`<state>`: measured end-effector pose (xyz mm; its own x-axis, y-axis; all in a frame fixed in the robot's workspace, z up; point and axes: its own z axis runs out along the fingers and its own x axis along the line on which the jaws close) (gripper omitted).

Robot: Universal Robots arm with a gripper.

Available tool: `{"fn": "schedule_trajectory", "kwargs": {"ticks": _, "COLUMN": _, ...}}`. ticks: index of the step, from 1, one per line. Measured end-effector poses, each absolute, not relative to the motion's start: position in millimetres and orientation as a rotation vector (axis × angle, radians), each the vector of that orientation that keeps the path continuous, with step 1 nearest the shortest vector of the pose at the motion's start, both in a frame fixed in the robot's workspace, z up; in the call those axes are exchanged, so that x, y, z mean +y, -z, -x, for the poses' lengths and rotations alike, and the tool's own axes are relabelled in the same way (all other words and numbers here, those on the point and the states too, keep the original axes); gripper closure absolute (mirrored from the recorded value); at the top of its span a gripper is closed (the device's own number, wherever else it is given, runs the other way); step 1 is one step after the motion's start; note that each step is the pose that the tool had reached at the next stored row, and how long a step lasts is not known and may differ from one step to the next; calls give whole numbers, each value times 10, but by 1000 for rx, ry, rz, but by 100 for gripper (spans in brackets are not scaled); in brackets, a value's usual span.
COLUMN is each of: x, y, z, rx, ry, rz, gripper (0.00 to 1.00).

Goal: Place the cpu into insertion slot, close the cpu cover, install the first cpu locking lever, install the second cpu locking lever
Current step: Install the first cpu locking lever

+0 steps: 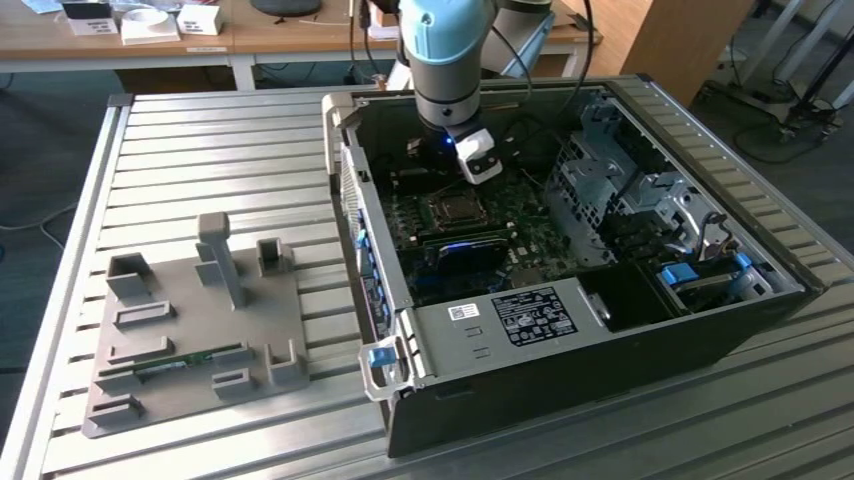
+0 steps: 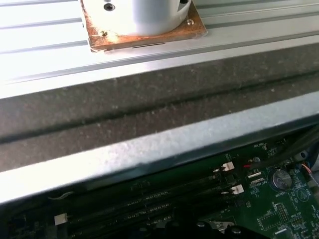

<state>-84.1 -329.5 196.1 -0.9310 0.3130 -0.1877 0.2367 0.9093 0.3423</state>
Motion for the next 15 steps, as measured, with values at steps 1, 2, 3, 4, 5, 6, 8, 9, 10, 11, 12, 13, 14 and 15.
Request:
{"fn": "schedule_trajectory", "kwargs": {"ticks": 1, "x": -3295, "y": -1962, "z": 841, "rx": 2833, "ry": -465, "rz": -414, "gripper": 89}}
{"fn": "schedule_trajectory", "kwargs": {"ticks": 2, "x": -3295, "y": -1968, "z": 841, "rx": 2834, "ry": -464, "rz": -414, "gripper": 89}}
{"fn": "schedule_trajectory", "kwargs": {"ticks": 3, "x": -3295, "y": -1977, "z": 841, "rx": 2834, "ry": -465, "rz": -414, "gripper": 89}}
{"fn": "schedule_trajectory", "kwargs": {"ticks": 4, "x": -3294, "y": -1992, "z": 841, "rx": 2833, "ry": -465, "rz": -414, "gripper": 89}}
{"fn": "schedule_trajectory", "kwargs": {"ticks": 5, "x": -3294, "y": -2011, "z": 841, "rx": 2833, "ry": -465, "rz": -414, "gripper": 89}}
{"fn": "schedule_trajectory", "kwargs": {"ticks": 6, "x": -3294, "y": -2029, "z": 841, "rx": 2833, "ry": -466, "rz": -414, "gripper": 89}}
{"fn": "schedule_trajectory", "kwargs": {"ticks": 8, "x": -3294, "y": -2059, "z": 841, "rx": 2833, "ry": -466, "rz": -415, "gripper": 89}}
{"fn": "schedule_trajectory", "kwargs": {"ticks": 9, "x": -3294, "y": -2063, "z": 841, "rx": 2833, "ry": -467, "rz": -415, "gripper": 89}}
{"fn": "schedule_trajectory", "kwargs": {"ticks": 10, "x": -3294, "y": -2063, "z": 841, "rx": 2833, "ry": -467, "rz": -415, "gripper": 89}}
{"fn": "schedule_trajectory", "kwargs": {"ticks": 11, "x": -3294, "y": -2061, "z": 844, "rx": 2832, "ry": -468, "rz": -414, "gripper": 89}}
{"fn": "schedule_trajectory", "kwargs": {"ticks": 12, "x": -3294, "y": -2059, "z": 850, "rx": 2831, "ry": -470, "rz": -414, "gripper": 89}}
{"fn": "schedule_trajectory", "kwargs": {"ticks": 13, "x": -3293, "y": -2055, "z": 857, "rx": 2830, "ry": -473, "rz": -414, "gripper": 89}}
{"fn": "schedule_trajectory", "kwargs": {"ticks": 14, "x": -3292, "y": -2053, "z": 863, "rx": 2828, "ry": -477, "rz": -414, "gripper": 89}}
{"fn": "schedule_trajectory", "kwargs": {"ticks": 15, "x": -3290, "y": -2052, "z": 867, "rx": 2828, "ry": -481, "rz": -415, "gripper": 89}}
